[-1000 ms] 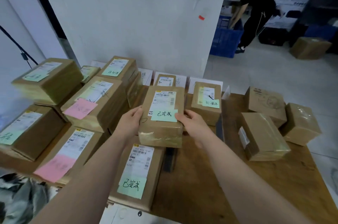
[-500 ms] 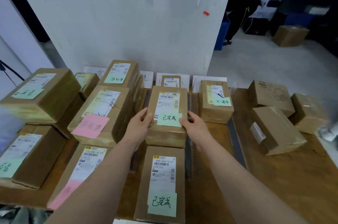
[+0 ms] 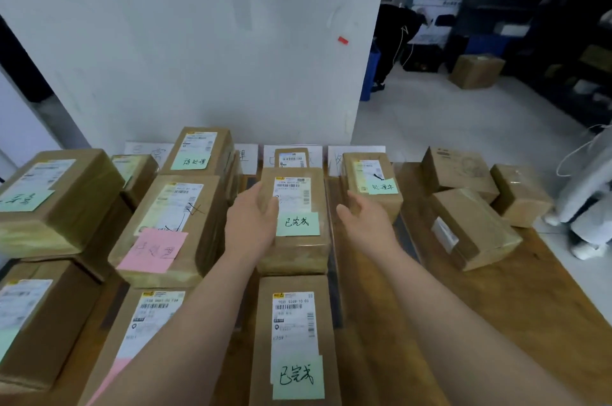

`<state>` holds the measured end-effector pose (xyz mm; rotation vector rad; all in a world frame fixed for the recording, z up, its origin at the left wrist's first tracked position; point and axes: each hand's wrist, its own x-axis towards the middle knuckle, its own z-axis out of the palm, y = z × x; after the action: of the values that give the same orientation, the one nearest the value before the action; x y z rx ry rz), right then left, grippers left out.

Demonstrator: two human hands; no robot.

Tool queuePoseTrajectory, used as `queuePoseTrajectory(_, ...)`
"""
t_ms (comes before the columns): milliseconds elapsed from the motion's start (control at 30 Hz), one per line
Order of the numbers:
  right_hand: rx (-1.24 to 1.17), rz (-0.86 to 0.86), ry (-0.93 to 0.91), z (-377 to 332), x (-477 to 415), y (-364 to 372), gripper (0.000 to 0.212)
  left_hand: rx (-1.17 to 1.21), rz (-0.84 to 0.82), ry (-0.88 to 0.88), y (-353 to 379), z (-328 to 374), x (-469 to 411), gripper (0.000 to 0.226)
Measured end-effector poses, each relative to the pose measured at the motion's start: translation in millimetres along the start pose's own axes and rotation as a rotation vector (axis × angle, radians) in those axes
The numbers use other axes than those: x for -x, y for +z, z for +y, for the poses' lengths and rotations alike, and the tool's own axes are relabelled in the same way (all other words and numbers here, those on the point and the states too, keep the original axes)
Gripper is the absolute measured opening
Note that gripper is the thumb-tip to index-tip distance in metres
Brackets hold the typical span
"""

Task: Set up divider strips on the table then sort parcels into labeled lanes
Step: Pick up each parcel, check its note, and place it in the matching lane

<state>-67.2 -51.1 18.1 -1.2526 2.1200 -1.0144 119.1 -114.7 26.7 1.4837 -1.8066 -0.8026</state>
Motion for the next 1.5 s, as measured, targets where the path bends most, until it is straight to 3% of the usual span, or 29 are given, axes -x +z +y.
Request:
queuePoseTrajectory(233, 0.221, 0.175, -0.058, 25.6, 11.4, -64.9, 0.047, -0.176, -0.009, 0.276, 36.9, 65.9, 14.4, 0.037)
queuePoseTrajectory(400, 0.29, 0.241, 0.061, 79.0, 18.3, -126.6, 0.048, -0.137, -0.165, 0.33, 98.4, 108.0, 32.6, 0.046)
queuePoseTrajectory(667, 0.323, 0.234, 0.171, 188.6, 6.4, -223.9, 0.028, -0.208, -0.402, 0.405, 226.5, 172.8, 61.2, 0.046)
queuePoseTrajectory(800, 0.247, 0.153, 0.258, 242.3, -19.8, -254.5, 0.034, -0.15, -0.506, 0.249, 293.7, 199.5, 68.9, 0.037)
queuePoseTrajectory(967, 0.08, -0.013, 0.379, 290.3, -55.8, -266.9, 0.056, -0.108, -0.532, -0.058, 363.3, 205.1, 62.0, 0.046)
queuePoseTrajectory(1133, 0.007, -0.178, 0.404, 315.8, -86.7, -259.6, 0.049, -0.092, -0.569, -0.213, 397.5, 190.3, 55.7, 0.066)
queuePoseTrajectory(1267, -0.255, -0.178, 0.429, 323.5, -92.3, -256.3, 0.03, -0.019, -0.505, -0.285, 411.2, 184.7, 61.6, 0.077)
queuePoseTrajectory(1400, -0.444, -0.201, 0.457, 324.8, -81.3, -270.0, 0.033, 0.254, -0.474, -0.557, 412.4, 184.5, 79.0, 0.109)
queuePoseTrajectory(1500, -0.446, -0.236, 0.422, 326.3, -66.5, -281.3, 0.038, 0.425, -0.467, -0.717, 412.3, 189.3, 94.2, 0.13)
